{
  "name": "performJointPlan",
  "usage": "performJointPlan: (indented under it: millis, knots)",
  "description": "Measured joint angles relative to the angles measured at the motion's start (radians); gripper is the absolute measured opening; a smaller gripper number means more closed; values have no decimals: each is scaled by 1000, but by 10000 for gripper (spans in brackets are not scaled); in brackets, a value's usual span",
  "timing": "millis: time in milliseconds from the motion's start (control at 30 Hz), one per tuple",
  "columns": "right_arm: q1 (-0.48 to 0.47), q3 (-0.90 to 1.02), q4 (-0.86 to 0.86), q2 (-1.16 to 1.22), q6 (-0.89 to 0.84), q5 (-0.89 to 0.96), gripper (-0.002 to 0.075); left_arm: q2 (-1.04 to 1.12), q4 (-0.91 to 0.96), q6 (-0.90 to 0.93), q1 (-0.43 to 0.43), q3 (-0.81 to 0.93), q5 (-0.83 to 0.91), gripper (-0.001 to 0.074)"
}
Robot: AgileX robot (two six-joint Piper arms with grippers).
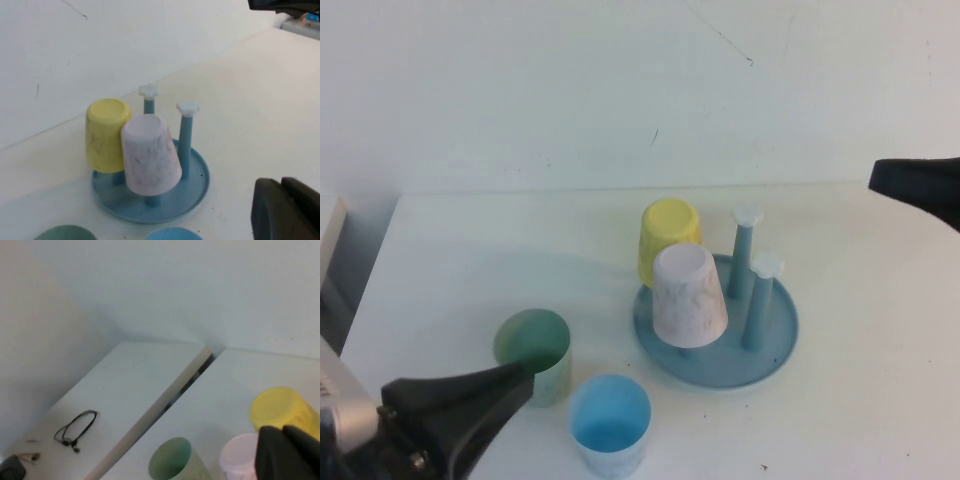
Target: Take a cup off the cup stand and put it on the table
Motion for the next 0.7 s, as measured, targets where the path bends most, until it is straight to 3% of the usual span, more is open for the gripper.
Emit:
performJointPlan:
  millis: [200, 700]
  knots:
    - [101, 58, 0, -164, -142, -25, -1, -2, 9, -13, 0, 90, -71, -1]
    - [112, 98, -32, -728, -250, -359, -1, 82, 109, -19, 0, 125, -64, -1]
